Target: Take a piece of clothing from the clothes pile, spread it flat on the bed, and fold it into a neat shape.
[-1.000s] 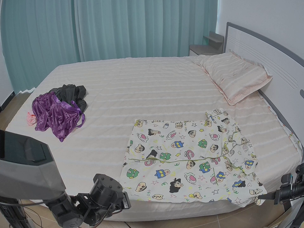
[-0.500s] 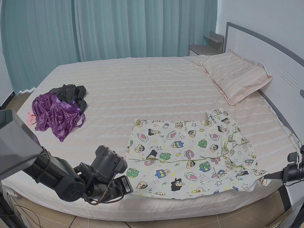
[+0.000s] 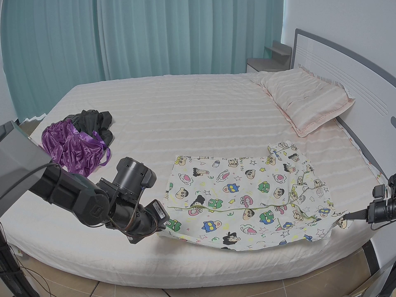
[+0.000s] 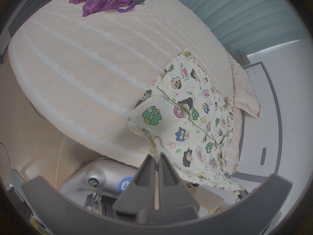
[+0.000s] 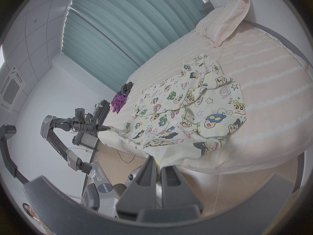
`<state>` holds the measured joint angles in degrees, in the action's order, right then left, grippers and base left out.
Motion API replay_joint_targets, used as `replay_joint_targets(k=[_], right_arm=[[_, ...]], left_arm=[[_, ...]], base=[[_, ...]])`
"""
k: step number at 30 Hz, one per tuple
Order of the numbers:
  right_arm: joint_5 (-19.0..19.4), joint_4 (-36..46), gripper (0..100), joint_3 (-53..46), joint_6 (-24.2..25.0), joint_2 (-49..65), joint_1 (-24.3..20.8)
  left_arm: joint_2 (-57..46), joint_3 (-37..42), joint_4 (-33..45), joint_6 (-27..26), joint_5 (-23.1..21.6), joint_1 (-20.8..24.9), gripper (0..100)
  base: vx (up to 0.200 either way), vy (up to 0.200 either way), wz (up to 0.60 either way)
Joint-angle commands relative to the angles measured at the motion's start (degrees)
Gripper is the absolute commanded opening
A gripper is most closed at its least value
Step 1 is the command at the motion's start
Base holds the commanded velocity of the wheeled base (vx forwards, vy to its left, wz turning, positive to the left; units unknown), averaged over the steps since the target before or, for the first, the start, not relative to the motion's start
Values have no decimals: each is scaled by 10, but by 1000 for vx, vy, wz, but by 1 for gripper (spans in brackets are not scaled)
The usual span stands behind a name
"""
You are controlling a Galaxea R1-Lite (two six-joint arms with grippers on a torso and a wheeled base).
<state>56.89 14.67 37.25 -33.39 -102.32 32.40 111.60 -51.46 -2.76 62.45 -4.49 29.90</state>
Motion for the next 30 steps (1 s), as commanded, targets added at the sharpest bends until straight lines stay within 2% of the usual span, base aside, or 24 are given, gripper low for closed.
replay_joint_targets(k=[1, 9, 19, 24, 30], right_arm=[[0, 0, 0, 23, 3, -29, -6], [0, -1, 0, 74, 21, -68, -22], [0, -3, 0, 154, 63, -113, -49], [-1, -2, 0, 184, 68, -135, -55], [-4, -3, 0, 225, 100, -159, -80]], left_arm=[[20, -23, -1, 10, -1, -11, 0], [40, -52, -4, 35, 4, -27, 0], [84, -93, -5, 36, 5, -53, 0], [108, -114, -5, 36, 6, -55, 0], [148, -166, -4, 35, 23, -57, 0]], base=[[0, 0, 0], [0, 0, 0], [0, 0, 0], [0, 0, 0], [0, 0, 0]])
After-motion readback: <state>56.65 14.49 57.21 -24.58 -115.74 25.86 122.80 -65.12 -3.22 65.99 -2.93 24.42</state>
